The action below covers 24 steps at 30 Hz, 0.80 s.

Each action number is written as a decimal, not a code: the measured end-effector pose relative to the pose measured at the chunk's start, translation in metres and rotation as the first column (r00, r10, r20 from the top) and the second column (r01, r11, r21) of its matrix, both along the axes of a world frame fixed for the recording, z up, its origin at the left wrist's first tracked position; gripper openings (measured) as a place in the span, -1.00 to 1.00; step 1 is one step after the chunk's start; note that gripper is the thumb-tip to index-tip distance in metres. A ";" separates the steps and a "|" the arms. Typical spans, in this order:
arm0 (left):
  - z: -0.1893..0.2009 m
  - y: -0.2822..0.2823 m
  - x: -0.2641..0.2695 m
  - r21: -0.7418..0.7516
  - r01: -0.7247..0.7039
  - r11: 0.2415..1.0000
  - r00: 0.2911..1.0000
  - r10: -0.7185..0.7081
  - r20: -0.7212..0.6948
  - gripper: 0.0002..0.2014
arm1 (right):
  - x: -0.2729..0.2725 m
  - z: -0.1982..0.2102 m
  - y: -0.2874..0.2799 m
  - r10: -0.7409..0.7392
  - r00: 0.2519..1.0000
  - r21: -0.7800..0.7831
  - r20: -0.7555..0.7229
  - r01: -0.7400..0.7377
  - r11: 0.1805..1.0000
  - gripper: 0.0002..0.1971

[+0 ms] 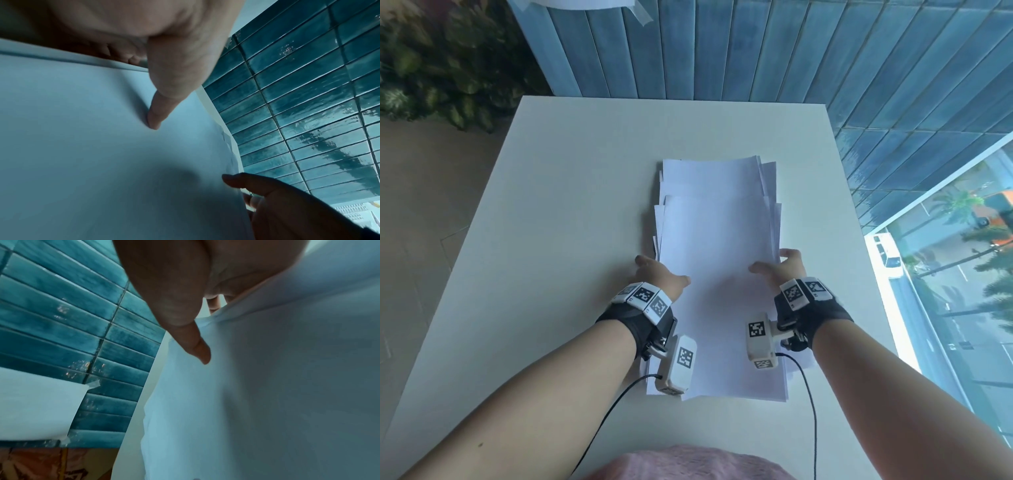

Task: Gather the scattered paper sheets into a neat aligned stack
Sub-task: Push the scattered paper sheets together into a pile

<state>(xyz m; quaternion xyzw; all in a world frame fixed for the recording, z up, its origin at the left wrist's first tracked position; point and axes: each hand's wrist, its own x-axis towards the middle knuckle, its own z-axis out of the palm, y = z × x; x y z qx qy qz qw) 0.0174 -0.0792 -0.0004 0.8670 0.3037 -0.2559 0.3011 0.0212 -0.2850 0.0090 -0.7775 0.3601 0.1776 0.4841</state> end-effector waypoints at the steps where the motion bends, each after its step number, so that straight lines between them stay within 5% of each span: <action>1: -0.001 0.001 -0.001 -0.001 0.023 1.000 0.999 -0.023 -0.026 -0.16 | -0.001 0.003 -0.002 -0.010 1.000 0.012 -0.018 0.011 1.000 -0.22; 6: -0.002 -0.002 -0.010 0.132 0.104 0.986 0.994 -0.101 -0.032 -0.32 | -0.004 0.005 -0.012 0.052 0.995 -0.040 -0.081 -0.055 0.998 -0.58; 9: 0.002 -0.013 -0.016 0.177 0.099 0.979 0.995 -0.100 -0.003 -0.37 | -0.006 0.003 -0.013 0.162 0.984 -0.058 -0.071 -0.166 0.984 -0.59; 16: 0.002 -0.023 -0.015 0.039 0.024 0.999 0.999 -0.026 0.041 -0.28 | -0.007 -0.001 -0.016 0.247 0.968 -0.071 -0.051 -0.250 0.966 -0.38; 21: -0.001 -0.020 -0.007 -0.091 -0.075 0.993 0.996 0.070 -0.051 -0.02 | -0.008 -0.001 -0.018 0.233 0.972 -0.033 -0.043 -0.234 0.972 -0.59; 24: 0.004 -0.019 -0.008 -0.159 -0.127 0.979 0.992 0.122 -0.040 -0.10 | -0.010 -0.002 -0.020 0.253 0.967 -0.012 -0.014 -0.253 0.967 -0.64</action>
